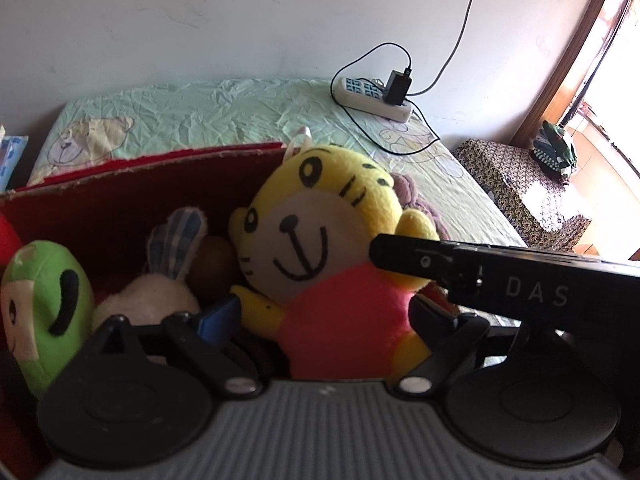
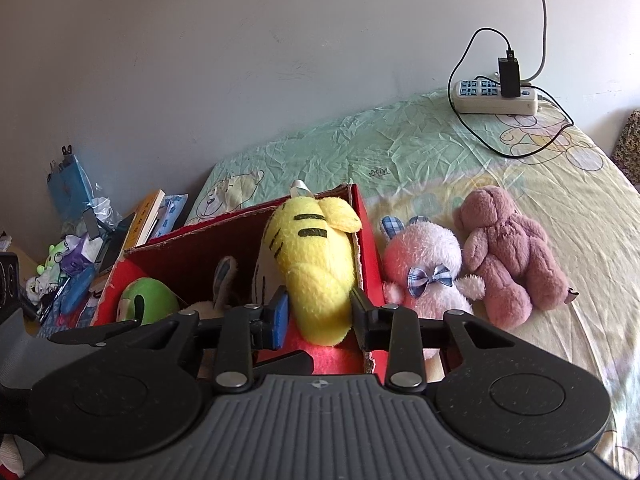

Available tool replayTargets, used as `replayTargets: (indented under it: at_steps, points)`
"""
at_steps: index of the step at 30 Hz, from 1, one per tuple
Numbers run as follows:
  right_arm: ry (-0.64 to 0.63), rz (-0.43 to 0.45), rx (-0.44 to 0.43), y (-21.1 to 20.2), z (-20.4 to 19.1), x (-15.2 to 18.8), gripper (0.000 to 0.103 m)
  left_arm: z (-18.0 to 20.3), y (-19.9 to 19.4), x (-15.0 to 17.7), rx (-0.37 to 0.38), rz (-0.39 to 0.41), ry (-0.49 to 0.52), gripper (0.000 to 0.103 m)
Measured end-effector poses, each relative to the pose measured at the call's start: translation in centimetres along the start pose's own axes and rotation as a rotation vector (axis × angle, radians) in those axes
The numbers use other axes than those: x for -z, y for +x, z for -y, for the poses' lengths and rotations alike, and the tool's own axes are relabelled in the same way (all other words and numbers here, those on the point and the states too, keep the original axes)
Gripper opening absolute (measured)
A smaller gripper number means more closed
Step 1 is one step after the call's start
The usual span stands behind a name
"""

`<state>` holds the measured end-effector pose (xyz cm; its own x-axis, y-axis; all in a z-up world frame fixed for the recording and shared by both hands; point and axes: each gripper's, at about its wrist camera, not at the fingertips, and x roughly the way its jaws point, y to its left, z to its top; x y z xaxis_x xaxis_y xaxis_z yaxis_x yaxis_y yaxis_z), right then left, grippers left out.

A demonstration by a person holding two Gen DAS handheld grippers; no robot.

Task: Organize objects
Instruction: 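Withdraw the right gripper from the box toward the mauve teddy bear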

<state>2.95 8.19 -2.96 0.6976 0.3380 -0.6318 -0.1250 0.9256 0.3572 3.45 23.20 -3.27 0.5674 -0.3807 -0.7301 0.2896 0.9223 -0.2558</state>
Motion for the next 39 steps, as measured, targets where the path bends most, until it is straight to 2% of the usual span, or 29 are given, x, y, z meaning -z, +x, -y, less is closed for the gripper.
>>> replayTargets:
  at_steps: [11,18,20,29,39]
  points:
    - [-0.017,0.031,0.019,-1.2,0.0,0.9,0.035,1.3,-0.8,0.0,-0.121,-0.005,0.049,0.095]
    - [-0.01,0.034,-0.008,-2.0,0.9,1.0,0.035,2.1,-1.1,0.1,-0.221,-0.023,0.054,0.096]
    - [-0.02,0.035,-0.019,-2.2,1.2,0.9,0.035,2.3,-1.1,0.0,-0.262,-0.023,0.051,0.1]
    - [-0.08,0.006,-0.056,-2.9,2.6,-0.1,0.035,3.6,-1.9,-0.1,-0.407,-0.015,-0.006,0.1]
    - [-0.139,-0.012,-0.127,-3.8,4.4,-0.9,0.035,6.1,-2.4,0.2,-0.52,-0.013,-0.075,0.1]
